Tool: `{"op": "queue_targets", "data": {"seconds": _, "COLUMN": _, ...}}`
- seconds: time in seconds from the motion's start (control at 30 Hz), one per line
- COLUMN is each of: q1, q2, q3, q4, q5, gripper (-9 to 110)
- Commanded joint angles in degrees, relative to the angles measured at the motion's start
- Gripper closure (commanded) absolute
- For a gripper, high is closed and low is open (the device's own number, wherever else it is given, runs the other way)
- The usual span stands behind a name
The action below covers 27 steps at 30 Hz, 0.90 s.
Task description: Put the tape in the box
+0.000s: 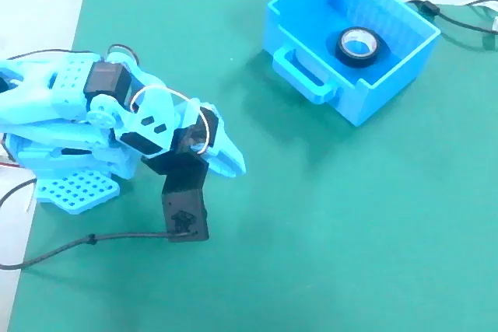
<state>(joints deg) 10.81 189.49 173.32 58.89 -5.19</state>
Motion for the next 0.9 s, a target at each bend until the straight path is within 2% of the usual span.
{"op": "queue_targets", "data": {"seconds": 0.0, "q1": 0.4, "q2": 0.7, "q3": 0.4, "q4": -0.7, "q5": -0.7, "gripper": 99}}
{"op": "queue_targets", "data": {"seconds": 0.87, "q1": 0.5, "q2": 0.7, "q3": 0.4, "q4": -0.7, "q5": -0.5, "gripper": 101}}
